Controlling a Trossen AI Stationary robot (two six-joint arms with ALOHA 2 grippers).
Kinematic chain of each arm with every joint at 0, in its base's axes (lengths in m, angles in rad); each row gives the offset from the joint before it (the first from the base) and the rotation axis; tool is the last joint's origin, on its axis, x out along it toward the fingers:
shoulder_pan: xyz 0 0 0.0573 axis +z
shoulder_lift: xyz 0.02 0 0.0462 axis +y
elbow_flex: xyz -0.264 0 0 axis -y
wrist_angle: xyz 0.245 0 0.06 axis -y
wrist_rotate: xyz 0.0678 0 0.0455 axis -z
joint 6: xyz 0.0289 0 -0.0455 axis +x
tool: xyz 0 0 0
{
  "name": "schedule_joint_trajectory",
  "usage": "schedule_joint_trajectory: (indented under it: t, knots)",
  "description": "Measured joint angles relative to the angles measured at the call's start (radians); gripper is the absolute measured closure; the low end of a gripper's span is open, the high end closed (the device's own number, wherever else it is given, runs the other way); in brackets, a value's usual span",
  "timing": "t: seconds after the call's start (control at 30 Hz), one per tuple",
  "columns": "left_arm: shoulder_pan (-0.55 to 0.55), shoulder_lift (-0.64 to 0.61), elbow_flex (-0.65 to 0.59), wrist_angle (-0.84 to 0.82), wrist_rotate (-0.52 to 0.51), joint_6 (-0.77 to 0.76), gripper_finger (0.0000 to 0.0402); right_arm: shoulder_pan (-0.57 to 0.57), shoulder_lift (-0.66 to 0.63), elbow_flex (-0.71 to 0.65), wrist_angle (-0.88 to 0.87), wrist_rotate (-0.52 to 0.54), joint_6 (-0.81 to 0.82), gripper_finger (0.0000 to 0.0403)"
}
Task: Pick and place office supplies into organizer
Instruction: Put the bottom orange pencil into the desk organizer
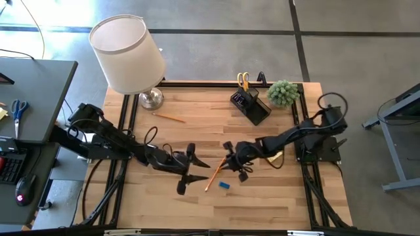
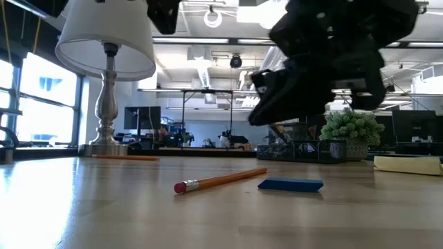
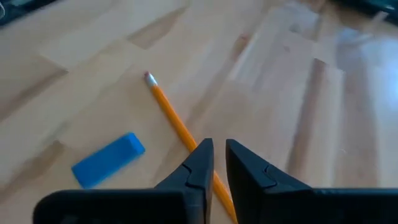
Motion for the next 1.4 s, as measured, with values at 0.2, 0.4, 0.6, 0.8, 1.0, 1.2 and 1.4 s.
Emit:
schedule_joint_trajectory:
  t: [0.2, 0.4, 0.6, 0.8, 1.0, 1.2, 1.4]
  knots:
    - [0.000, 0.000, -0.065, 0.119, 0.011, -0.018, 0.0213, -0.006, 0.130, 0.161, -0.169, -0.047, -0.054, 0.0343]
    - [0.000, 0.000, -0.067, 0.101, 0.026, -0.027, 0.0213, -0.006, 0.204, 0.252, -0.298, -0.049, -0.084, 0.0335]
    - [0.000, 0.000, -0.067, 0.106, 0.052, -0.030, 0.0213, -0.006, 0.212, 0.255, -0.297, -0.048, -0.108, 0.0350]
    - [0.000, 0.000, -0.067, 0.112, 0.052, -0.030, 0.0213, -0.006, 0.210, 0.256, -0.352, -0.033, -0.119, 0.0368]
    - [0.000, 0.000, -0.067, 0.111, 0.052, -0.030, 0.0213, -0.005, 0.210, 0.256, -0.363, -0.014, -0.126, 0.0364]
    - [0.000, 0.000, -0.067, 0.109, 0.052, -0.030, 0.0213, -0.004, 0.210, 0.256, -0.377, 0.006, -0.123, 0.0350]
    - [0.000, 0.000, -0.067, 0.109, 0.052, -0.030, 0.0213, -0.001, 0.209, 0.257, -0.394, 0.022, -0.122, 0.0354]
